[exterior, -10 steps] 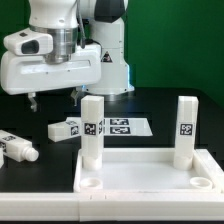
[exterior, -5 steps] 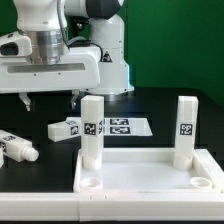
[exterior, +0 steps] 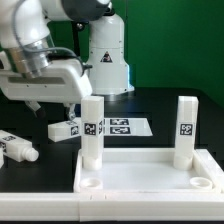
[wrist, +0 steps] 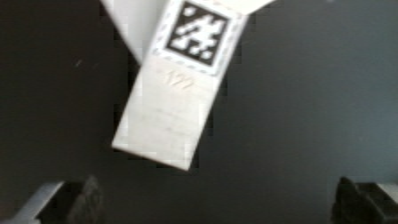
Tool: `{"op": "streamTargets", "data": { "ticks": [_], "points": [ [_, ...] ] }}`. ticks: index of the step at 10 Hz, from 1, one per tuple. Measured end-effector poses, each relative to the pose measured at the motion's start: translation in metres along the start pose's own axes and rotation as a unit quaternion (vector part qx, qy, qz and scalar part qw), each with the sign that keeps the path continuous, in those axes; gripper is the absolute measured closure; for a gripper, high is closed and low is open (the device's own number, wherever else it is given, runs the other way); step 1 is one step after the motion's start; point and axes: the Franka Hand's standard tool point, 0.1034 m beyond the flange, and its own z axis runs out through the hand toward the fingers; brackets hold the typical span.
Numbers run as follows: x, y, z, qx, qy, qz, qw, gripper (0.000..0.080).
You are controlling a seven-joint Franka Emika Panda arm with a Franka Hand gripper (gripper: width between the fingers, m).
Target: Assemble desk
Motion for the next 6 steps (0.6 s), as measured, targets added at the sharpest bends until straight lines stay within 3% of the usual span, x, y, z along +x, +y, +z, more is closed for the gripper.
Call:
{"op": "streamTargets", "data": {
  "ticks": [4,5,6],
  "points": [
    [-0.002,-0.005,0.001,0.002,-0.016,0.022,1.000,0.0150],
    [0.007,-0.004,-0.012,0.031,-0.048,0.052,0.997,0.0150],
    [0.005,0.001,-0.006,0.048,-0.089,0.067,0.993,0.0150]
  ]
}}
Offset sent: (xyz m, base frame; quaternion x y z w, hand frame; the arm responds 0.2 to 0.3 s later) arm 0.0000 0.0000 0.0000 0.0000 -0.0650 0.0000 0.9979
